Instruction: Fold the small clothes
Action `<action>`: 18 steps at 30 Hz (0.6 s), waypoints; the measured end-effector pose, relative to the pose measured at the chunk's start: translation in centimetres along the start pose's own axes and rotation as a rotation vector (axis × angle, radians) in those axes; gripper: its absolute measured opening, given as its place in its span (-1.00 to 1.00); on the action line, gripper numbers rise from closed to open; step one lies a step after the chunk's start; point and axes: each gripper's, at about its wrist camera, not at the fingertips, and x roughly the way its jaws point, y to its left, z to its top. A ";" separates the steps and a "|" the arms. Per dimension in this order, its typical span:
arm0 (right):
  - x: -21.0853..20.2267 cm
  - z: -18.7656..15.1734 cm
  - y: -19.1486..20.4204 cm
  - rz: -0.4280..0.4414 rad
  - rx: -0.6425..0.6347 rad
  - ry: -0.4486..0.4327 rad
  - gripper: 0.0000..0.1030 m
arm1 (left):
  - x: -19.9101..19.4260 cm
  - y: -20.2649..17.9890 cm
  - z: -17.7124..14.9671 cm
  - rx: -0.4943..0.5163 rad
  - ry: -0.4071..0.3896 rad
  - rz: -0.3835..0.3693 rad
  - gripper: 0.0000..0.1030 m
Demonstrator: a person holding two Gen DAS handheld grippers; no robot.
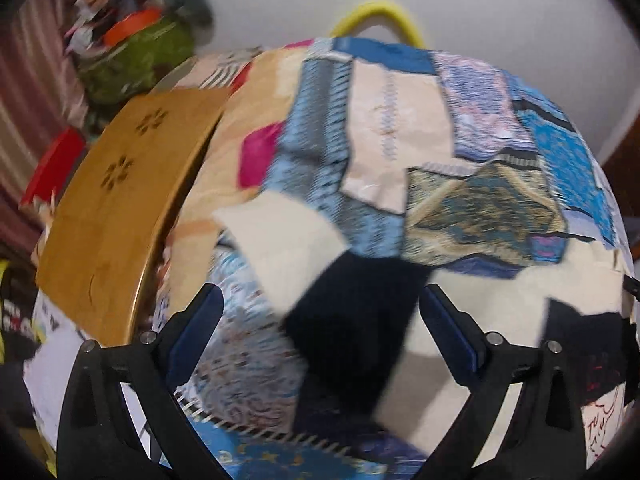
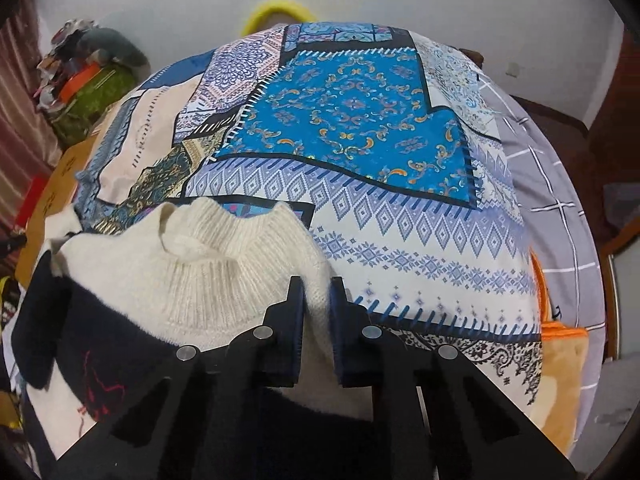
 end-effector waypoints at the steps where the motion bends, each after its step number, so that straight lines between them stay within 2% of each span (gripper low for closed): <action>1: 0.0 -0.1 0.2 -0.008 -0.003 0.001 -0.77 | 0.4 0.7 -0.3 -0.014 0.011 0.002 0.94; 6: -0.9 -0.3 0.7 -0.007 0.001 0.007 -0.55 | 2.3 2.9 -1.5 -0.071 0.056 -0.011 0.93; 8: -1.6 -0.4 0.9 0.001 0.009 0.000 -0.36 | 2.9 3.4 -1.8 -0.101 0.070 -0.033 0.93; 12: -3.8 -0.7 1.3 0.022 0.013 -0.045 -0.14 | 4.2 4.0 -2.0 -0.157 0.096 -0.089 0.73; 18: -6.9 -1.3 2.3 0.019 -0.030 -0.104 0.13 | 5.6 5.0 -1.9 -0.259 0.096 -0.133 0.64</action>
